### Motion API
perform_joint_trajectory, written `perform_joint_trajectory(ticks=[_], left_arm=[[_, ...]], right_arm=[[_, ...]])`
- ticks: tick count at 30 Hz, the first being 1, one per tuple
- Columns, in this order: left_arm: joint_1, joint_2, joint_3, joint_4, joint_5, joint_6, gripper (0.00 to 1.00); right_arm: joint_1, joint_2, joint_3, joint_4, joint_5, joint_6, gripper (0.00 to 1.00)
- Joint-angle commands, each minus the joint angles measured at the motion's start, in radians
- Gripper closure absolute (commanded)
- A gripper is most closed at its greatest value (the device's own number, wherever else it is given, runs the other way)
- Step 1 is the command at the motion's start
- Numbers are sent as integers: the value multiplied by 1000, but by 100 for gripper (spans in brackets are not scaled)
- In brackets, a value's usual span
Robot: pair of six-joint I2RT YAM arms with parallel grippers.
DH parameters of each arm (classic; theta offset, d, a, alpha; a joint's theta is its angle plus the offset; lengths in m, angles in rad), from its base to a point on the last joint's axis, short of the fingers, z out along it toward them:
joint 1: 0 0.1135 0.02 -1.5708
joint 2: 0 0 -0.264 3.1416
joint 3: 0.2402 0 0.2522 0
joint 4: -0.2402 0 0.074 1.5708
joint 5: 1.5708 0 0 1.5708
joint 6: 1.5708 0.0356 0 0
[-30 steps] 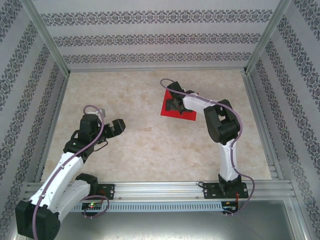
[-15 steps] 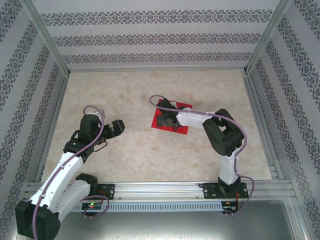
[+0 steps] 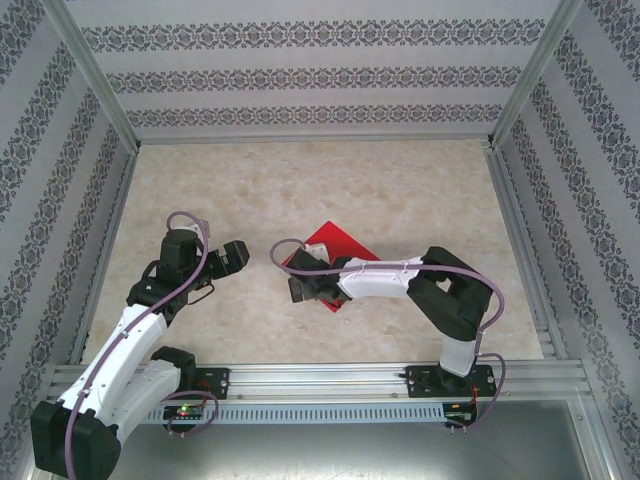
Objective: Fold a paper plane with a square sheet of paper (fold left side to right side)
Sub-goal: Move the square sheet of paper to the center of the table, then pick up the square sheet of paper from the center of the table.
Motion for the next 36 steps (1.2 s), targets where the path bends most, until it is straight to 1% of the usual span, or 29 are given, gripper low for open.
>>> perform_joint_trajectory(ticks=[1,4,7,10,11,12,14,17,19,21,23,24,26,30,36], left_arm=[[-11,-5,21,-20,-1,13,0],[-12,25,5,25,60,2,0],[-11,96,-4,94,170,-15,2],[-18,205,4,177,298,-45,7],[-28,246,13,205,332,-56,9],[-42,290,25,222,356,-61,13],[-81,375,61,229,372,-57,17],[-151,510,134,229,387,-44,25],[-192,597,183,232,384,-45,34],[-231,669,227,234,348,-47,35],[-255,735,264,240,342,-50,36],[-265,767,284,240,337,-51,37],[-282,823,318,230,319,-51,40],[-313,909,383,185,277,-40,40],[-350,959,433,98,183,-22,40]], right_arm=[[15,-46,-55,-36,-40,31,2],[14,-111,-68,-33,-37,-15,2],[11,-189,-55,-37,-24,-73,2],[-5,-278,-56,-34,-14,-137,2],[-22,-307,-61,-43,-5,-153,2],[-51,-329,-69,-55,-4,-163,2],[-141,-356,-97,-78,-19,-163,2],[-273,-359,-145,-64,-69,-169,2],[-332,-346,-159,-52,-89,-189,2],[-377,-325,-167,-40,-96,-201,2],[-414,-299,-178,-17,-115,-199,2],[-431,-285,-181,-7,-131,-196,2],[-450,-257,-186,19,-152,-194,2],[-458,-204,-174,39,-169,-183,2],[-456,-133,-162,72,-213,-150,2]])
